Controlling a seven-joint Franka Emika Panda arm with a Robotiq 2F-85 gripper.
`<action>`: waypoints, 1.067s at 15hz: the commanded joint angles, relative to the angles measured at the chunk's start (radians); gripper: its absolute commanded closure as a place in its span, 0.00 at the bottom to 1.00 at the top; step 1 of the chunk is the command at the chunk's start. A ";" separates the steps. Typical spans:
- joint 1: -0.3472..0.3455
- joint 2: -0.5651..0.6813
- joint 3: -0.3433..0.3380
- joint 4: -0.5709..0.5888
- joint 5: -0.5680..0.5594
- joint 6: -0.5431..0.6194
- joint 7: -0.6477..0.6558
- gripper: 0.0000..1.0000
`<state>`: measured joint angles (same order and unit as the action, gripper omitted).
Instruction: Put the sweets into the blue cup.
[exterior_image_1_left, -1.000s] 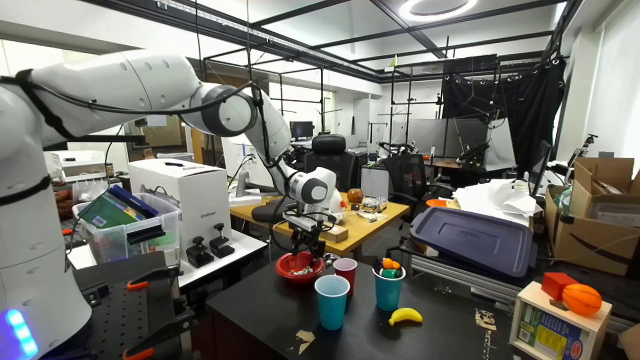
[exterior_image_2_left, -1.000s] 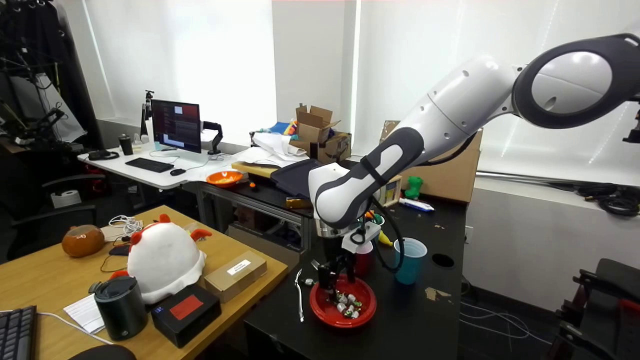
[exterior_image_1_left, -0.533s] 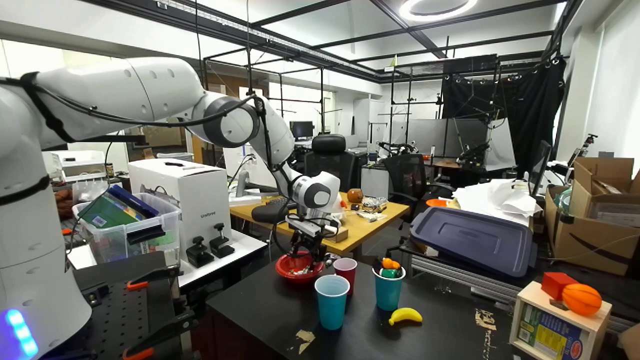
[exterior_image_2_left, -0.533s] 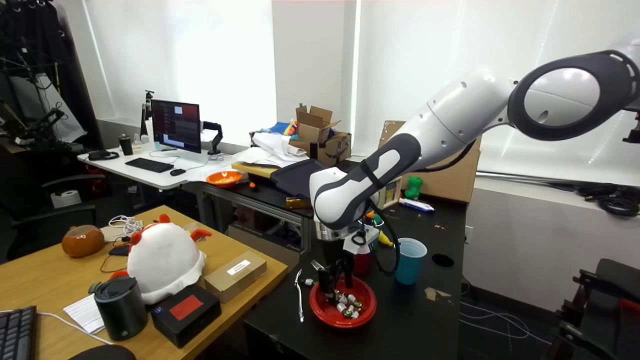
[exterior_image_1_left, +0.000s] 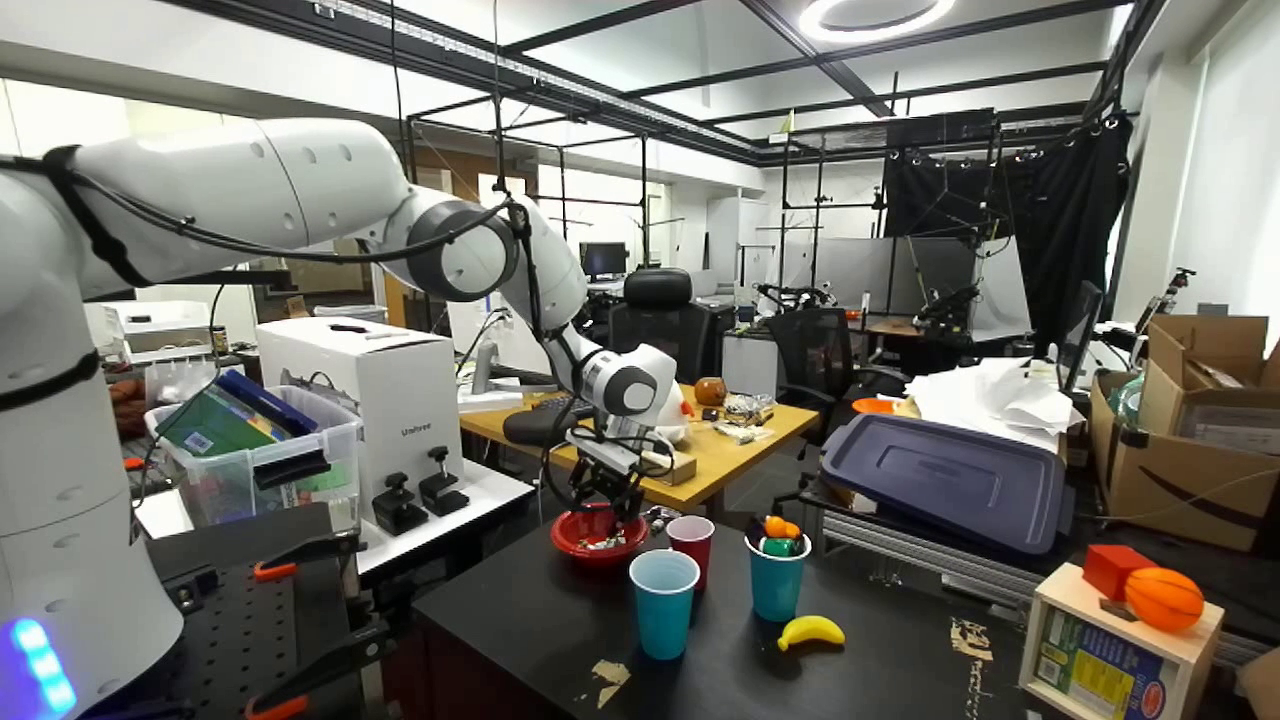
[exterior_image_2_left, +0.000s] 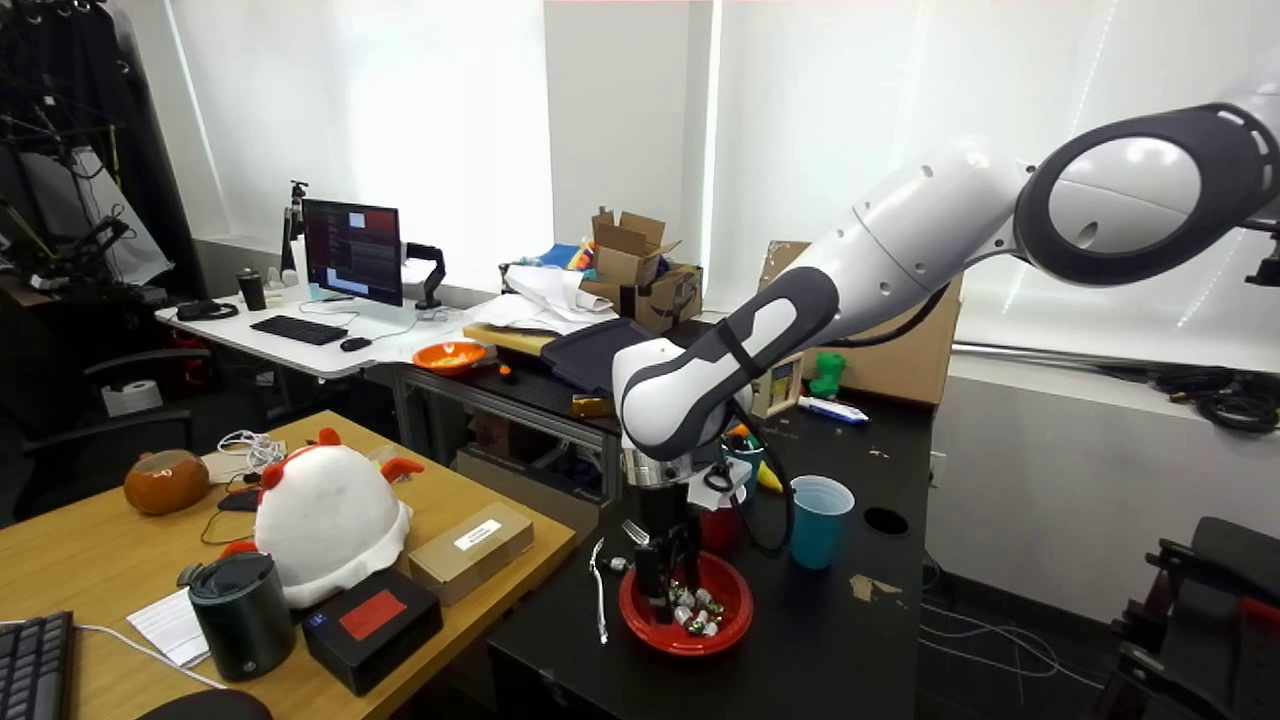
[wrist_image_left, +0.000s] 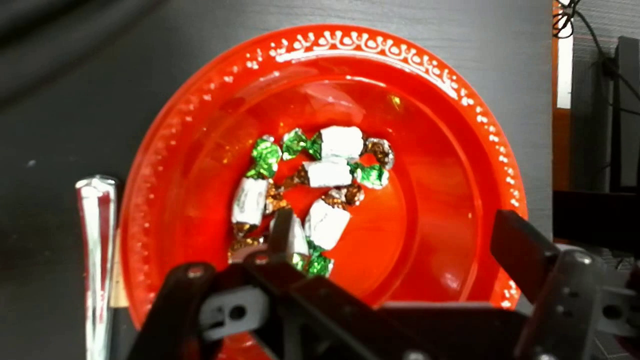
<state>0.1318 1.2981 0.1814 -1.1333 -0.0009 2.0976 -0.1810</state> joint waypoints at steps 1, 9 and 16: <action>0.004 0.024 -0.017 0.034 -0.009 -0.013 -0.039 0.00; 0.003 0.025 -0.027 0.019 -0.059 0.053 -0.068 0.00; 0.008 0.055 -0.034 0.050 -0.083 0.052 -0.093 0.34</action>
<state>0.1335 1.3331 0.1551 -1.1157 -0.0685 2.1423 -0.2549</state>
